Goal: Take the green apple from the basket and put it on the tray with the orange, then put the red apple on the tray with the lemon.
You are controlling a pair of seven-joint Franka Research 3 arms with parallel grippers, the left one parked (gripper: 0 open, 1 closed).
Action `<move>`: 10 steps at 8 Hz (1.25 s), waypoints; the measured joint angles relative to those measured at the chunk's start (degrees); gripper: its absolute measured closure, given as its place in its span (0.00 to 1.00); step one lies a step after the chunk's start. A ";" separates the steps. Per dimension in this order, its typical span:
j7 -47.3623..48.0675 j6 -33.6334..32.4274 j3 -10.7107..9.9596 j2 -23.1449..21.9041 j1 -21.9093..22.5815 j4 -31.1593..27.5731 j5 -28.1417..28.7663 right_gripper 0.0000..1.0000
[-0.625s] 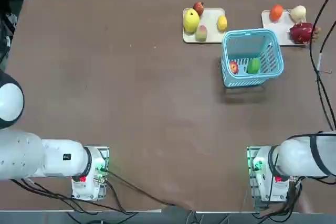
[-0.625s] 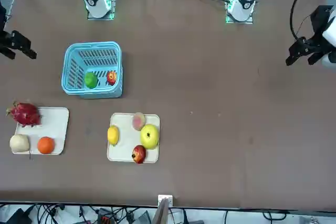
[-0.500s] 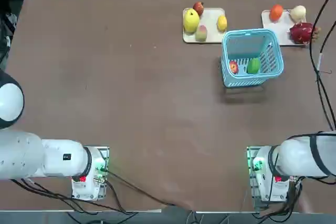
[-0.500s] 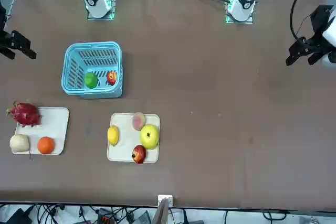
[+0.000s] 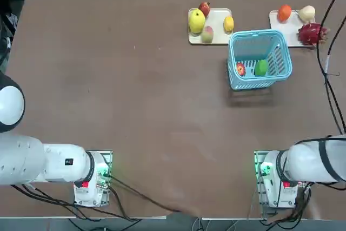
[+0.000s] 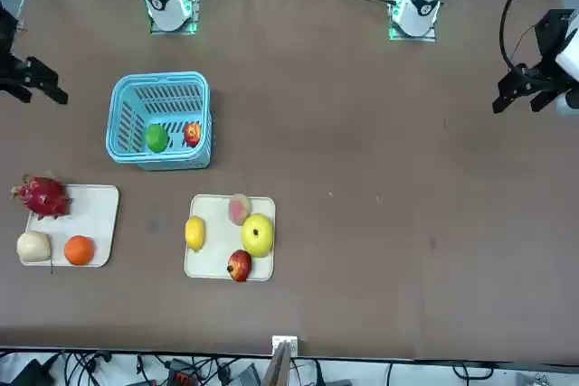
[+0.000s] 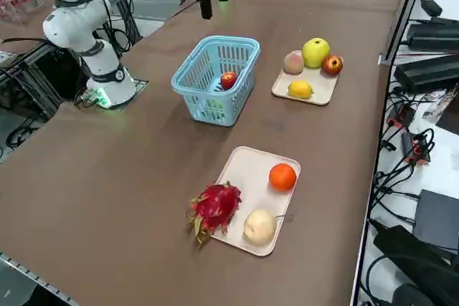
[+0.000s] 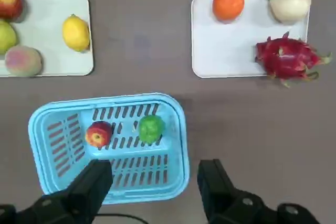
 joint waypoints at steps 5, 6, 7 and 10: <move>10.59 12.82 0.68 2.71 9.61 -11.76 -0.47 0.00; 11.22 16.80 0.68 2.74 10.23 -16.05 -1.27 0.00; 11.49 20.70 0.66 2.75 10.31 -20.03 -2.24 0.00; 14.52 26.67 0.57 2.50 10.31 -29.16 -6.96 0.00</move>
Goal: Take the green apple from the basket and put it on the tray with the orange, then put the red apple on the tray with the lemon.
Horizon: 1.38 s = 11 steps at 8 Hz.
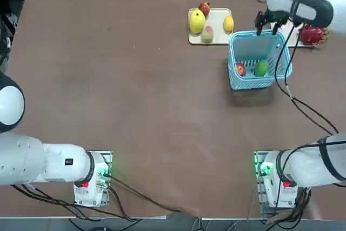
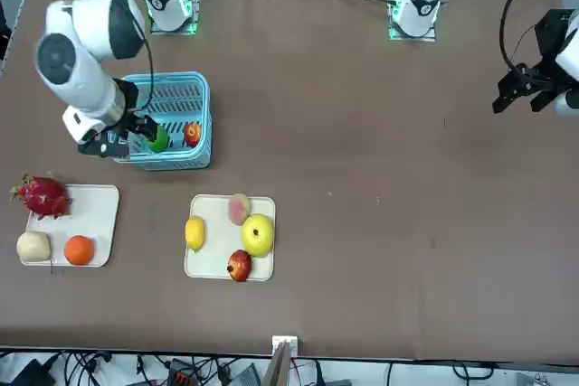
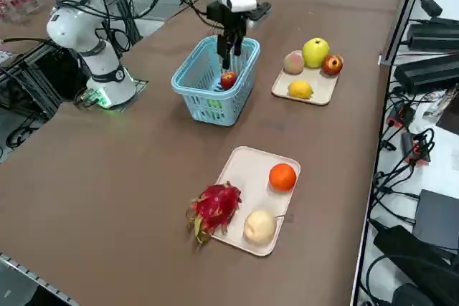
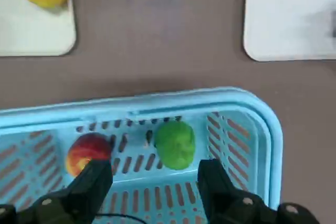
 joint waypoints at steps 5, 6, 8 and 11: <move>0.27 7.64 -0.34 -9.46 -0.01 -13.10 -0.63 0.00; 0.27 13.49 -0.33 -10.28 -0.01 -17.28 -0.63 0.00; 0.27 21.07 -0.34 -10.25 0.00 -22.72 -1.06 0.00; -1.01 28.45 -0.47 -10.24 -0.44 -27.46 -2.17 0.00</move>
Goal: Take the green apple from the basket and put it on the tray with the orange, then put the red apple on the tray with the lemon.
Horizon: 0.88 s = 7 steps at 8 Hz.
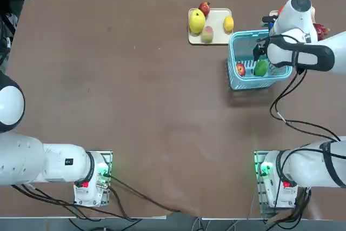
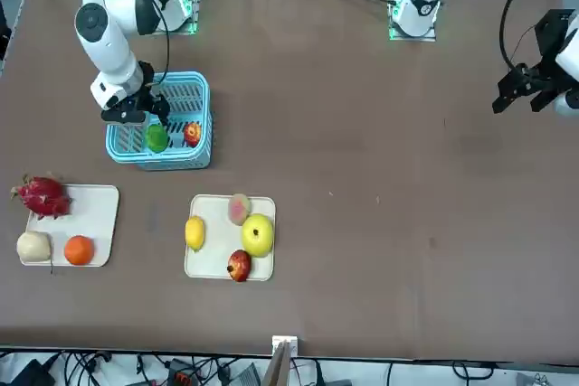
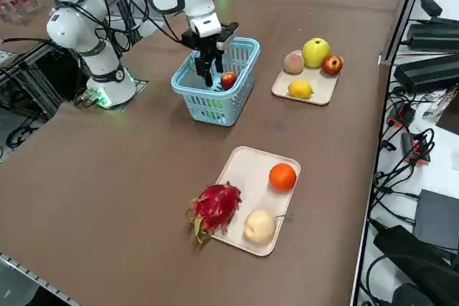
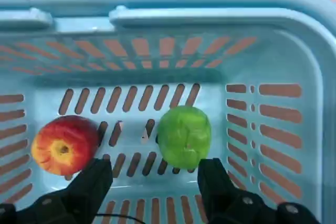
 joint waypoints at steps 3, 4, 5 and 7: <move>-5.90 4.28 -0.30 0.39 -3.52 -1.97 -0.03 0.00; -6.41 5.72 -0.34 1.08 -4.08 -2.36 -0.03 0.00; -6.44 7.18 -0.32 2.04 -4.13 -2.51 -0.04 0.00; -6.45 10.92 -0.30 4.32 -4.13 -2.76 -0.04 0.00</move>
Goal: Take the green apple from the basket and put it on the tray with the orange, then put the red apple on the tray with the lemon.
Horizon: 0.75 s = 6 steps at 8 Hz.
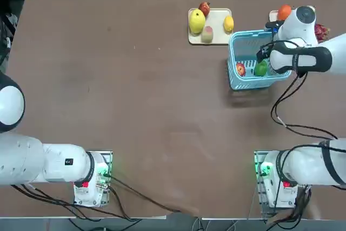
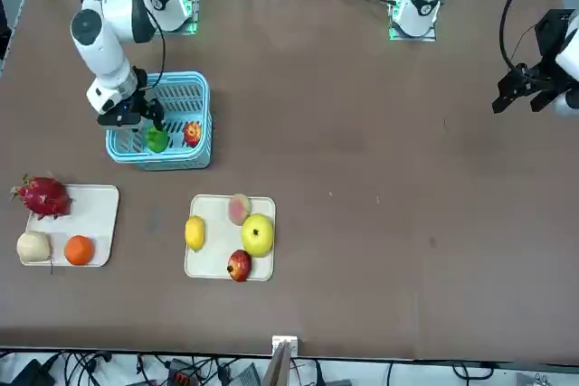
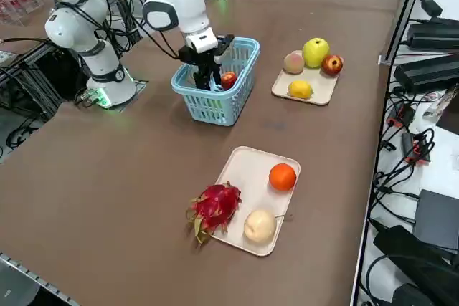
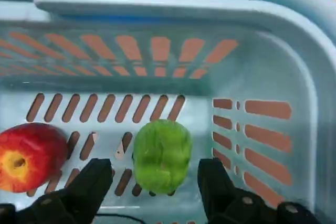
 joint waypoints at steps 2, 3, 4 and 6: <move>-0.03 5.68 0.00 2.78 0.00 -1.01 0.00 0.00; -0.04 7.36 0.00 3.97 0.00 -1.24 0.00 0.00; -0.06 8.02 0.00 4.75 0.00 -1.24 0.00 0.00; -0.09 8.16 -0.02 5.19 -0.06 -1.30 0.00 0.00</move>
